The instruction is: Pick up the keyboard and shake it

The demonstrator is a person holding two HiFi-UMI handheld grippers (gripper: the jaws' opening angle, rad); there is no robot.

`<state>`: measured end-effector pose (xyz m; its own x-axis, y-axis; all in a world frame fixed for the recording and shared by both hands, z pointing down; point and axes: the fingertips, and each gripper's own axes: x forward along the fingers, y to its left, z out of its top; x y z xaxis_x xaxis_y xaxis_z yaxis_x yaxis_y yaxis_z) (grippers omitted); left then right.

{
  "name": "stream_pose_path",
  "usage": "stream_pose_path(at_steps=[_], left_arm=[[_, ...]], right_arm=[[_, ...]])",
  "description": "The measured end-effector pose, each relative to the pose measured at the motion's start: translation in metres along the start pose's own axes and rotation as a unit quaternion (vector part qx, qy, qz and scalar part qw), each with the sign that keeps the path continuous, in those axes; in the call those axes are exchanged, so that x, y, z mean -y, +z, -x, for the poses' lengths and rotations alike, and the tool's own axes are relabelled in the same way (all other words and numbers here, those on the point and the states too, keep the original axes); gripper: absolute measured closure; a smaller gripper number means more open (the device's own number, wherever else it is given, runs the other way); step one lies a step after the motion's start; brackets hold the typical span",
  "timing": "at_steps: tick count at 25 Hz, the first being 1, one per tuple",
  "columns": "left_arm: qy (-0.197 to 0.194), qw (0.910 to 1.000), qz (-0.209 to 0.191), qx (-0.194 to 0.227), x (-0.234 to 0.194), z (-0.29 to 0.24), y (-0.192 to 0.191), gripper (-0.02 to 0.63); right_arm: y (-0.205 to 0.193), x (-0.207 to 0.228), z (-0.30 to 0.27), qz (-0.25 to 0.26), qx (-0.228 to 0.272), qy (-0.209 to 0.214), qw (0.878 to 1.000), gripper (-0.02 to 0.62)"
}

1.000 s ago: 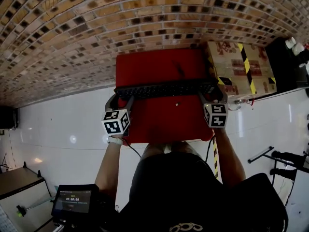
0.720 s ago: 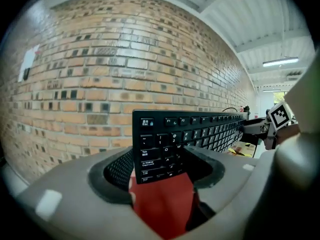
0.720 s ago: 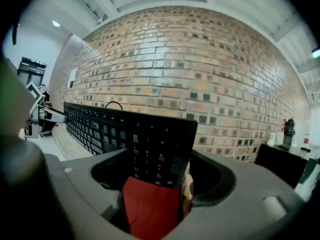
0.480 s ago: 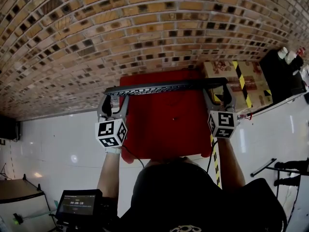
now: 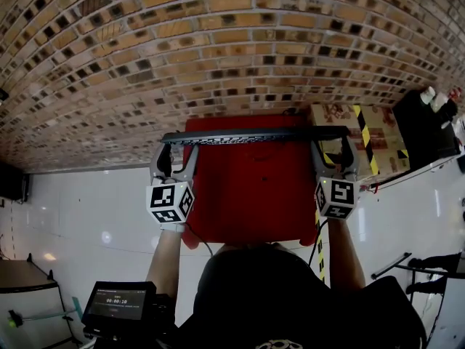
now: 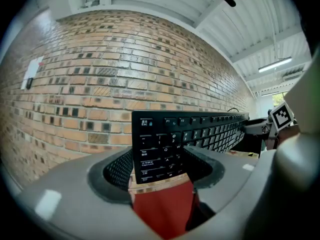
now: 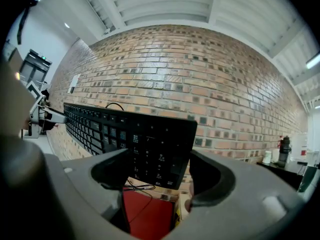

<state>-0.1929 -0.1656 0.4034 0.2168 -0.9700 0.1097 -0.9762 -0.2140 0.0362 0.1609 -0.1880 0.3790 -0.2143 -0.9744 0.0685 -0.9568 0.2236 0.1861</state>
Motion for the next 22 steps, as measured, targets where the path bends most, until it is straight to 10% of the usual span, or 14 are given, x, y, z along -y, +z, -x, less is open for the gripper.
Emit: stream_pose_path(at_steps=[5,11,22], left_arm=[[0.003,0.9953,-0.021,0.094,-0.001,0.015,0.047,0.284],[0.021,0.9597,-0.079,0.269,0.015,0.063,0.135,0.284],[0.028,0.9569,-0.082,0.277,0.017,0.066,0.143,0.284]], right_arm=[[0.049,0.003,0.015,0.020,0.100,-0.018,0.995,0.253],[0.120,0.012,0.062,0.027,0.253,-0.065,0.965,0.255],[0.127,0.016,0.062,0.028,0.256,-0.061,0.964,0.253]])
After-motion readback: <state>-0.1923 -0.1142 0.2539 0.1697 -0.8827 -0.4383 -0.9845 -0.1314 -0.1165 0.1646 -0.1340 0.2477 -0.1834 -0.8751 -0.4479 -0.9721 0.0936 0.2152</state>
